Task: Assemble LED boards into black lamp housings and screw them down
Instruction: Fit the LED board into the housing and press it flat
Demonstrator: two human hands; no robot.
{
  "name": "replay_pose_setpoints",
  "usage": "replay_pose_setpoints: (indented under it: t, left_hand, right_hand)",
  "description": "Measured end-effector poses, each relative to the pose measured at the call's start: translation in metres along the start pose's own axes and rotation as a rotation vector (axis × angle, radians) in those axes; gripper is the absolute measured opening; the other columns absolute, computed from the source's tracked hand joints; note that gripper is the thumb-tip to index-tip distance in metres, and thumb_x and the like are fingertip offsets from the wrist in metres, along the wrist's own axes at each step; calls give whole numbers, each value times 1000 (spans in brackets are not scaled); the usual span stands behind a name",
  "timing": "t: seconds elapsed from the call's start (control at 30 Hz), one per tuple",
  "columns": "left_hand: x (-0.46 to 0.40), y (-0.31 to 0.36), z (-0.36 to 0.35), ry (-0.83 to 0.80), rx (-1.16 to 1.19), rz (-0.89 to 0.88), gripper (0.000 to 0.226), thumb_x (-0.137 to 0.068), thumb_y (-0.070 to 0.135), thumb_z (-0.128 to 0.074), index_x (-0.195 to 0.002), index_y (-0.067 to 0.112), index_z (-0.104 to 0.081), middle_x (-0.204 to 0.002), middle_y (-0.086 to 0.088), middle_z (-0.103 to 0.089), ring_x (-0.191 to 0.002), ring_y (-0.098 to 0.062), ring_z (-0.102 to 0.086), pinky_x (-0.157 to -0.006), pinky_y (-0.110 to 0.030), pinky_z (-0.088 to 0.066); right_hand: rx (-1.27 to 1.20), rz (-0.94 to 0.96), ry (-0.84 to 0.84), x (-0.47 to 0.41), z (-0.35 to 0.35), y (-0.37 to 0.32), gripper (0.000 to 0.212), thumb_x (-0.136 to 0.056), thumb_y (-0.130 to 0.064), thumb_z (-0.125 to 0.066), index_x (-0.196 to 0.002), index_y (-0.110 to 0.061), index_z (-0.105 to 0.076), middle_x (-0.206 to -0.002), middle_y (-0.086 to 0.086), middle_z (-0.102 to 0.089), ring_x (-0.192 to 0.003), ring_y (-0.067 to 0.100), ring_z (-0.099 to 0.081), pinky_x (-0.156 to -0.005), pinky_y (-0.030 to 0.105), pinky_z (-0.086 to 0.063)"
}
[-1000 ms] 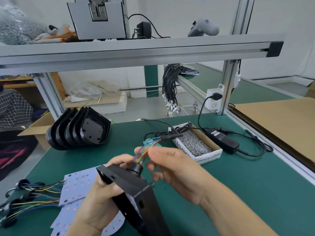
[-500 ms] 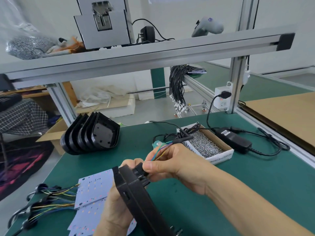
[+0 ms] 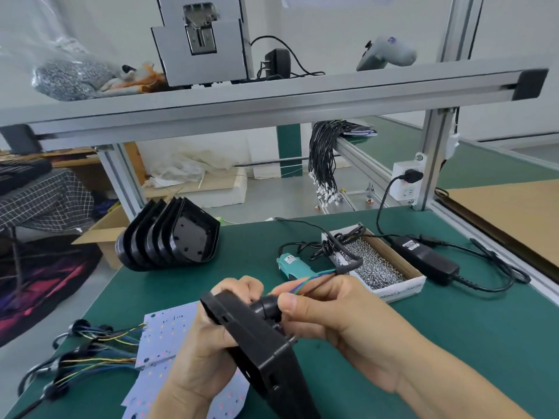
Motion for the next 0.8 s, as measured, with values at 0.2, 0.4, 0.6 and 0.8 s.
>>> replay_pose_setpoints:
  t: [0.2,0.4,0.6,0.8]
  left_hand:
    - [-4,10,-9,-143,-142,-17,33,-53,33,-91,-70,20,-65,-77,2,-56,-68,-16,-51,-59,-23,-41]
    - [-5,23,-17,-245,-310,-43,31,-57,33,-90,-74,19,-68,-76,-1,-58,-65,-20,-49,-70,-25,-42]
    - [-2,29,-34,-374,-267,-49,23,-68,11,-83,-80,7,-65,-79,-5,-56,-78,-12,-65,-79,-17,-49]
    - [1,26,-23,-199,-343,-58,34,-57,38,-90,-71,16,-67,-75,0,-55,-64,-16,-51,-66,-20,-44]
  right_hand:
    - [-12,25,18,6,4,-2,21,-68,-10,-83,-87,-4,-76,-86,13,-74,-79,17,-70,-70,23,-55]
    - [34,47,13,12,7,-2,18,-69,-9,-71,-86,-9,-78,-94,20,-73,-84,22,-68,-77,29,-56]
    - [120,74,45,15,8,0,21,-74,-14,-68,-92,-11,-78,-92,16,-74,-87,20,-68,-85,33,-56]
    - [79,65,59,16,6,3,26,-74,-14,-68,-97,-6,-76,-96,18,-74,-91,24,-69,-80,29,-54]
Point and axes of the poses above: each hand's wrist, its own x-axis away from the middle knuckle, its own z-axis out of the back of the hand, y = z × x, the point moved 8 cm from there along -x, towards the middle knuckle
